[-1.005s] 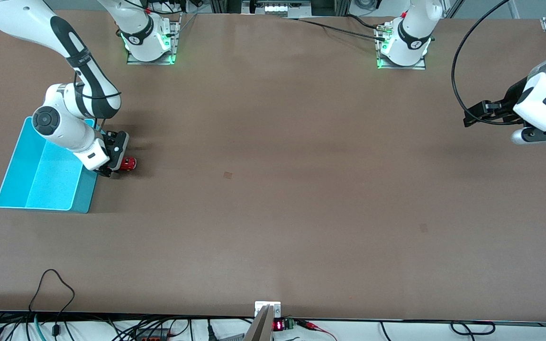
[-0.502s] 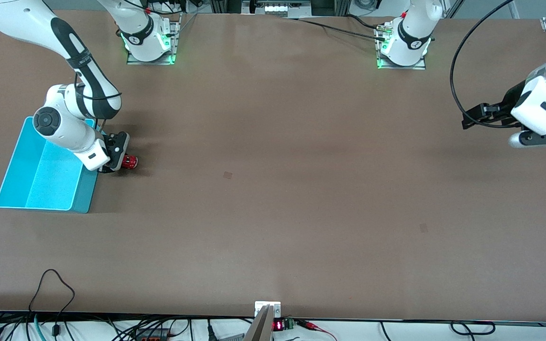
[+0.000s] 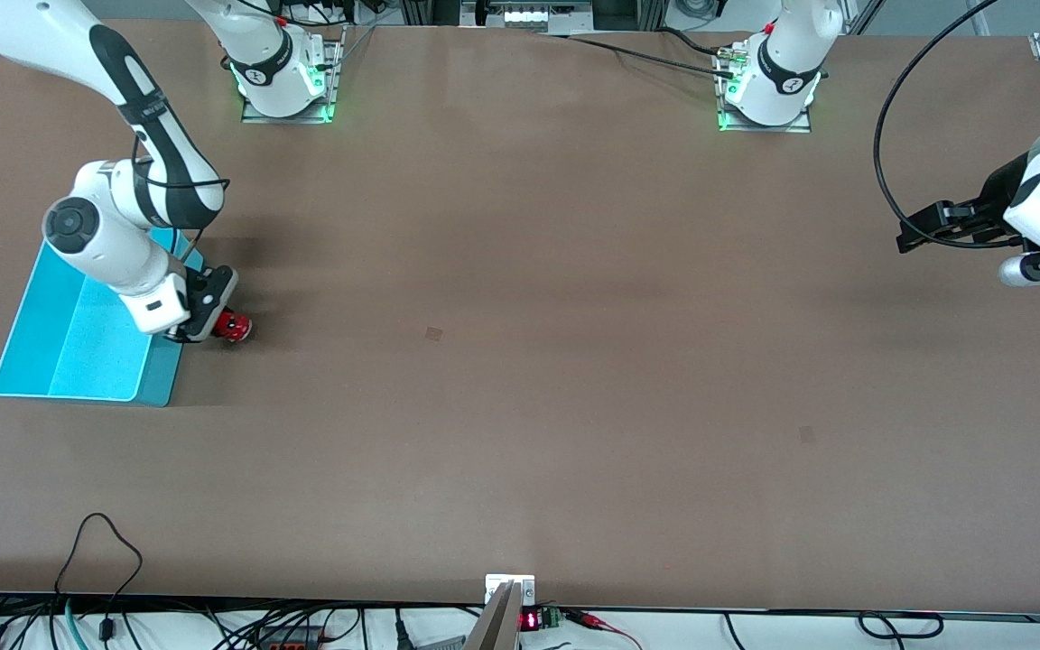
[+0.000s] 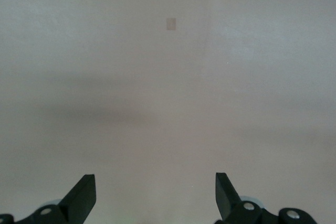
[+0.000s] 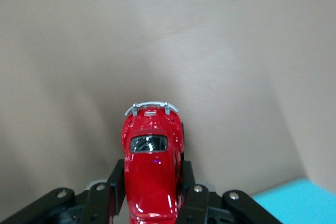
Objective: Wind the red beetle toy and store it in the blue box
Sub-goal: 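Lift the car with the right gripper and lower it into the box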
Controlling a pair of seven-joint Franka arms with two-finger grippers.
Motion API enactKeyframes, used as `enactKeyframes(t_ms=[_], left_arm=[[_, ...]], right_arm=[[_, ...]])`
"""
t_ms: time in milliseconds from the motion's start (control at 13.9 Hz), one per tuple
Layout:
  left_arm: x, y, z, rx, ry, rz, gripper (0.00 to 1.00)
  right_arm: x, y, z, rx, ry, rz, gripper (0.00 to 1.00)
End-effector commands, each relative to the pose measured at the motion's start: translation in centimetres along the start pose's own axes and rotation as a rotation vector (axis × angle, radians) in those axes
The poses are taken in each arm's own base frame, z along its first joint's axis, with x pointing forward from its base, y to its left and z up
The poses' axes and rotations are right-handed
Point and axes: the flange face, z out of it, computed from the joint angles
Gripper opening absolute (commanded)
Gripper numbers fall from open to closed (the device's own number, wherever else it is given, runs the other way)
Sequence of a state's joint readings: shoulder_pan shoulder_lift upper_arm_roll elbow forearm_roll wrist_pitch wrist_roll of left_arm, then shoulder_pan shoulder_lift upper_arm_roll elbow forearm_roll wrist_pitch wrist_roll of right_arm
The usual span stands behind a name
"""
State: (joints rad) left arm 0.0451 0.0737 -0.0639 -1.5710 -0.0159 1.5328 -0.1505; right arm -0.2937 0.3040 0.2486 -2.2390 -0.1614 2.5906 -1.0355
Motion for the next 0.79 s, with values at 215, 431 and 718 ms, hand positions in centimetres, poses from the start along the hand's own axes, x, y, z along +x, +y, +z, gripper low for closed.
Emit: enactKeyframes(t_ms=[215, 431, 718], left_arm=[[0.4, 0.0, 0.2, -0.020, -0.021, 0.001, 1.00], [0.4, -0.1, 0.4, -0.019, -0.029, -0.002, 1.00], [0.3, -0.6, 0.0, -0.019, -0.023, -0.011, 1.00]], right_arm=[[1.9, 2.8, -10.6, -0.086, -0.002, 0.465, 0.06], [-2.2, 4.7, -12.4, -0.125, 0.004, 0.652, 0.08], [-10.6, 6.6, -11.2, -0.089, -0.048, 0.975, 0.08]])
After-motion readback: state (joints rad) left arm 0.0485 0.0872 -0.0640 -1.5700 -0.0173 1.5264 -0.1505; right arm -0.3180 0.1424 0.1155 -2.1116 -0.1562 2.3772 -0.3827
